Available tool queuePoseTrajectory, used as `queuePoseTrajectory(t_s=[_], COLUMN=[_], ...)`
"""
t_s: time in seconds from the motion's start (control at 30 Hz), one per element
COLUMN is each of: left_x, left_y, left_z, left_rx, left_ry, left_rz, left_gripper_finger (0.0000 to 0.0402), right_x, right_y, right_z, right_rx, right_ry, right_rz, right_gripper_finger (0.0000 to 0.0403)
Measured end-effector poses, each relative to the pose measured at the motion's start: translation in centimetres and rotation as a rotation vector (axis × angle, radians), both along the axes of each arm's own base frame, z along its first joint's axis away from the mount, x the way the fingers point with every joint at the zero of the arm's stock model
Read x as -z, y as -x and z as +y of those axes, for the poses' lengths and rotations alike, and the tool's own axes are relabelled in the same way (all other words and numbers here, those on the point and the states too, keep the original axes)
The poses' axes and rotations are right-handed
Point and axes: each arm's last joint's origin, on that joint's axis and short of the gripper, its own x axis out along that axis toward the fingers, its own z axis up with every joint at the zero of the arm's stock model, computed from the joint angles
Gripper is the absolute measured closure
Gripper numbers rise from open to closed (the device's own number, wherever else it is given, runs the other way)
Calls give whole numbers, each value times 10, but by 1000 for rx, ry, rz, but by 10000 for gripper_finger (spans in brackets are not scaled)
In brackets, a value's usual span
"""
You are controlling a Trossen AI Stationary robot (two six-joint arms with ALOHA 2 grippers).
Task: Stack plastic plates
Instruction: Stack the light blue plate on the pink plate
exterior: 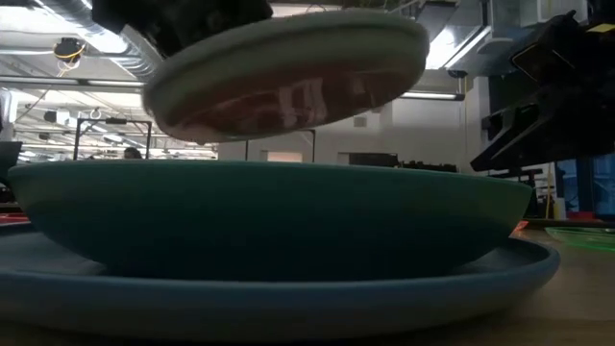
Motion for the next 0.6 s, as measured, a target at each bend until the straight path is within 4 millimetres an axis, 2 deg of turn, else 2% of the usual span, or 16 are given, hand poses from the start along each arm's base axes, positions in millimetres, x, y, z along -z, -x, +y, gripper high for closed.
queuePoseTrajectory(t_s=[0.23,0.6], left_x=[8,42], left_y=[3,-8], left_z=[-20,-24], left_rx=[52,49], left_ry=[4,-20], left_rz=[-33,38], left_gripper_finger=[396,395], right_x=[0,1], right_y=[0,1], right_z=[0,0], right_rx=[0,0], right_ry=[0,8], right_rz=[0,13], right_gripper_finger=[259,259])
